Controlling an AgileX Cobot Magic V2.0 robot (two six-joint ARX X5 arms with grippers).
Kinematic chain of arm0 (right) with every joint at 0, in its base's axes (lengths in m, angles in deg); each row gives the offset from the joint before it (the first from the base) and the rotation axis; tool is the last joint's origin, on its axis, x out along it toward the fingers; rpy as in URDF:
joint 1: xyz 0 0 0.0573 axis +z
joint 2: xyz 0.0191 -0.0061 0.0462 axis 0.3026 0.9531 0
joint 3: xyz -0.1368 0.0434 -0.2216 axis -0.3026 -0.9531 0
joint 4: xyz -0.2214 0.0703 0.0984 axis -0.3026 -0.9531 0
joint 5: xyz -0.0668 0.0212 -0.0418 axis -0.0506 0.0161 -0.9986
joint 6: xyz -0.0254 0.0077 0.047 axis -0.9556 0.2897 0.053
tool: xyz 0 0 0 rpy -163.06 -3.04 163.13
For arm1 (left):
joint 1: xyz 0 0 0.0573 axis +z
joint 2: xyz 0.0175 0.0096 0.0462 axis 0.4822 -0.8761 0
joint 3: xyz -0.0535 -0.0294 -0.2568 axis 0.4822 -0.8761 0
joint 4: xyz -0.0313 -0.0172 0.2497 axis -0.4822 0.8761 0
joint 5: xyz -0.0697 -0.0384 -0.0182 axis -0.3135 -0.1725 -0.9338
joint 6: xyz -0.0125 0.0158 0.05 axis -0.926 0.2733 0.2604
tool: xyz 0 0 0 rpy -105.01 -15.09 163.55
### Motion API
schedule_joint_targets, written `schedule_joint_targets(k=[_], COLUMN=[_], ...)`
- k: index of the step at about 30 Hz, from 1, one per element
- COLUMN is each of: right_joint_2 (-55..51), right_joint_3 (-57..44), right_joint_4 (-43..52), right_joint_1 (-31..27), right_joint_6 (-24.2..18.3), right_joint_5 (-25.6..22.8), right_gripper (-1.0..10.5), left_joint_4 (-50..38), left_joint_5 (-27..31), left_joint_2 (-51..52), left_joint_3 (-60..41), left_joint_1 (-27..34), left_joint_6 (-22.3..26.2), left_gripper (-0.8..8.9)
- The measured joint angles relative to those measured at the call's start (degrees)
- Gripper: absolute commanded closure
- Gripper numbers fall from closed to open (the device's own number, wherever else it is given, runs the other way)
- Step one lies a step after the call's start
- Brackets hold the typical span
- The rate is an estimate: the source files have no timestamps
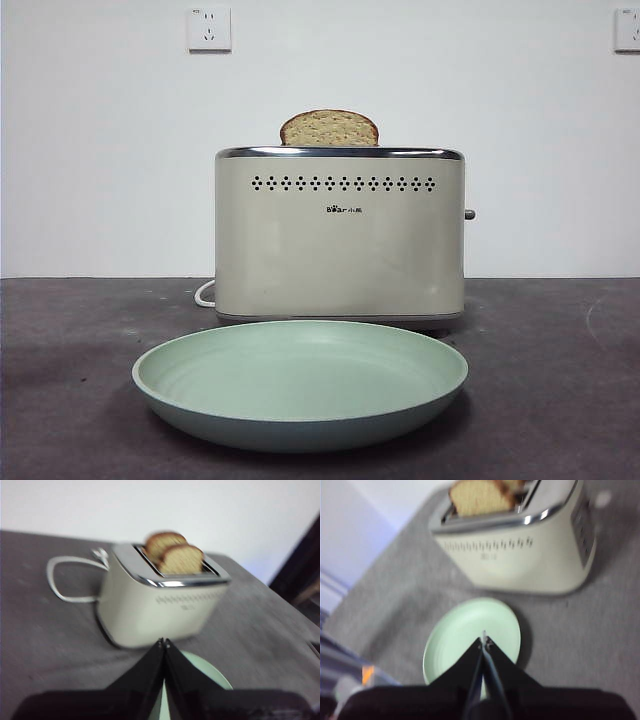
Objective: Take the bread from the toaster,put the bread on the plate,put the plate on the table
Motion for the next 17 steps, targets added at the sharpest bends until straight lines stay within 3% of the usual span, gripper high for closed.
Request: schedule_joint_targets(k=[7, 17], right_joint_2=[4.87, 4.94], right_joint_3=[7.52, 7.69], right_joint_4=[-11.37, -11.54], right_joint_1=[1.11, 1.11], right_joint_6=[-9.31, -11.45], right_joint_5=[0.00, 0.00], right_gripper=[9.6, 9.0], left_joint_4=[9.73, 10.05], left_joint_5=[-2.56, -2.93], left_joint_2=[-3.69, -3.65], left_joint_3=[5.60, 5.66], left_joint_1=[0.00, 0.00], left_joint_6=[6.08, 7.76], left_gripper=[8.21, 7.87])
